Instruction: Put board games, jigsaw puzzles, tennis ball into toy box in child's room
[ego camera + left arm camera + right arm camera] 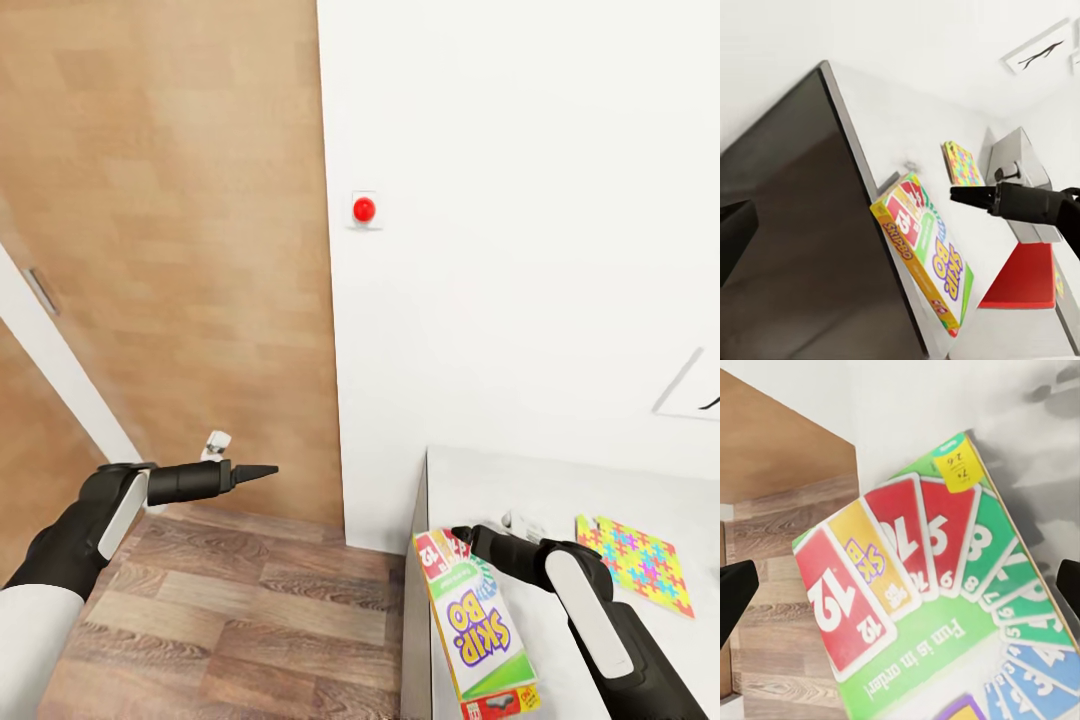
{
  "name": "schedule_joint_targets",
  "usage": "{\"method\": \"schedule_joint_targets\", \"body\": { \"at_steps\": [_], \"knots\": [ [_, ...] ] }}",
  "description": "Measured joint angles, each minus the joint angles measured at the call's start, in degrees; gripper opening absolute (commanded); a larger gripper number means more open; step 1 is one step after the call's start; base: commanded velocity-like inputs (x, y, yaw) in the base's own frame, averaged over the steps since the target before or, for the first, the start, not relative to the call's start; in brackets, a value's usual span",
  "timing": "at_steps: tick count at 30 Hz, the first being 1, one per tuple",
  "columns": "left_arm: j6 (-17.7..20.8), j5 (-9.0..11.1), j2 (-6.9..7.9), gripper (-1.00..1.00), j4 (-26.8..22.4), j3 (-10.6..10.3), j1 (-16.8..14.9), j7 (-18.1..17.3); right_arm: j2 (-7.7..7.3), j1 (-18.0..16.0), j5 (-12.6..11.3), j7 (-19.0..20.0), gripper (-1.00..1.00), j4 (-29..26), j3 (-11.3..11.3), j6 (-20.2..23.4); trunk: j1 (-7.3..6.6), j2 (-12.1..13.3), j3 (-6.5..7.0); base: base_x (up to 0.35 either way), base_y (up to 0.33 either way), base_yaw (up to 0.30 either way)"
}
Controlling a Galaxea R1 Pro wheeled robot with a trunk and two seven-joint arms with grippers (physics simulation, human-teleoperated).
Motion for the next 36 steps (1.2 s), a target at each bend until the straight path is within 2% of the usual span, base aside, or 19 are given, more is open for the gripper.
{"method": "schedule_joint_targets", "body": {
  "at_steps": [29, 36],
  "knots": [
    [-0.09, -0.02, -0.09, 1.0, 0.0, 0.0, 0.0, 0.0, -0.02, -0.2, 0.01, 0.28, 1.0, 0.58, -1.1, 0.24, 0.0, -0.01, -2.73, 0.0, 0.0, 0.0],
    [-0.09, -0.01, -0.09, 1.0, 0.0, 0.0, 0.0, 0.0, -0.02, -0.2, 0.01, 0.28, 1.0, 0.57, -1.1, 0.31, 0.0, -0.01, -3.04, 0.0, 0.0, 0.0]
  ]
}}
